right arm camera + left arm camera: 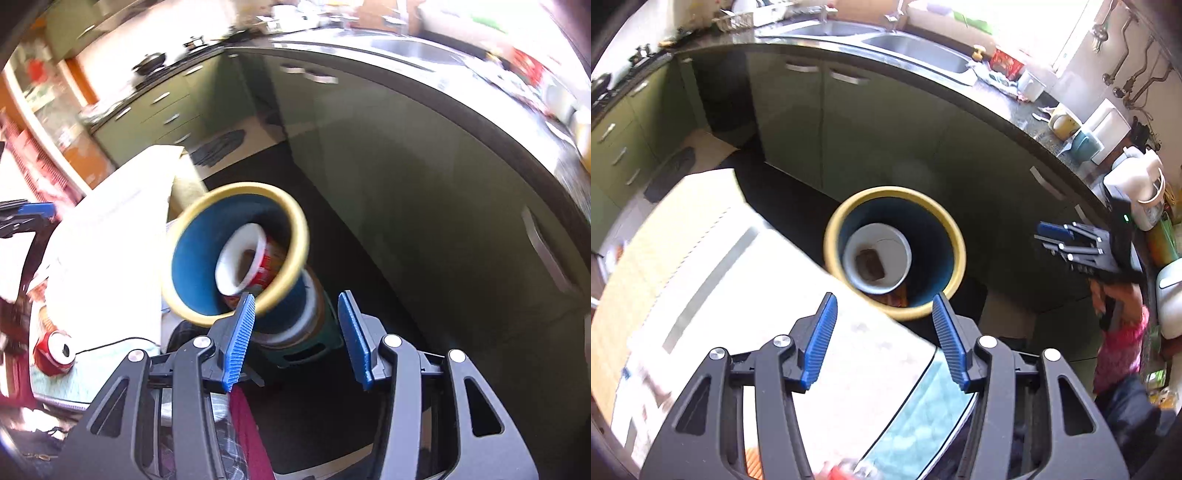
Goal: Collect trash
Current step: 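Grasp the white milk carton with the left gripper, then grasp the red cola can with the right gripper while the left gripper holds the carton, then carry the cola can over the bin and release it with the right gripper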
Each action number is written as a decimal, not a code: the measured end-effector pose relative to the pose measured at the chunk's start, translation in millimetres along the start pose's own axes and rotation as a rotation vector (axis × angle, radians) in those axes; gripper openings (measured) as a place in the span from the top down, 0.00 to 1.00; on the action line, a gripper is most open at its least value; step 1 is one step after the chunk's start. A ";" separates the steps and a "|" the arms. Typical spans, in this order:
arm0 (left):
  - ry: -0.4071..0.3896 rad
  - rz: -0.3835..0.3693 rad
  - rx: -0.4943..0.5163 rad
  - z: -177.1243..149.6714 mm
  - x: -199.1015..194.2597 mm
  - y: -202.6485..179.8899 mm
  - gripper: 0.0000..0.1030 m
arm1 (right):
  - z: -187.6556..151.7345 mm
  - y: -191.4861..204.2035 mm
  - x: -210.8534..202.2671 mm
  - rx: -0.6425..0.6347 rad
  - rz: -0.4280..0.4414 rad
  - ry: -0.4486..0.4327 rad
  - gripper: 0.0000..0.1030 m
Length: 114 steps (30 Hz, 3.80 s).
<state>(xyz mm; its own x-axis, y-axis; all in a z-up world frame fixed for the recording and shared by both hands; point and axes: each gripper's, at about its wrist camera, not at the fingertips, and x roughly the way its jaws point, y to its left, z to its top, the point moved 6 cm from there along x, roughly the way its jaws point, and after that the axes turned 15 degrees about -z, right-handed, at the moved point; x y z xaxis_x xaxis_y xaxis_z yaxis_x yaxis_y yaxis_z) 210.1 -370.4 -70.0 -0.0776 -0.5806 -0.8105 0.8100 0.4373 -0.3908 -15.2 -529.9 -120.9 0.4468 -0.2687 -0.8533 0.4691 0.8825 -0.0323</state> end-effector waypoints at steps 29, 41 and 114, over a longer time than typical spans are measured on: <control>0.195 0.105 -0.091 -163.3 -54.8 166.8 0.46 | 26.8 198.4 -16.2 -0.392 0.125 0.010 0.50; 0.244 0.101 -0.102 -174.0 -46.1 181.1 0.47 | 25.4 228.8 -10.6 -0.463 0.147 0.026 0.49; -0.053 0.108 0.031 -116.5 -120.2 42.7 0.68 | 72.9 125.4 184.0 -0.506 -0.218 0.266 0.45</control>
<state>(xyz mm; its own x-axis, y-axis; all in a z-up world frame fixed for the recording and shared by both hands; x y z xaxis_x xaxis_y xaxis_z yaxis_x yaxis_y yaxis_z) 186.3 -201.9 -40.0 0.0415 -0.5674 -0.8224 0.8297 0.4781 -0.2880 181.3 -496.9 -244.0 0.1447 -0.4157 -0.8979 0.0793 0.9094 -0.4083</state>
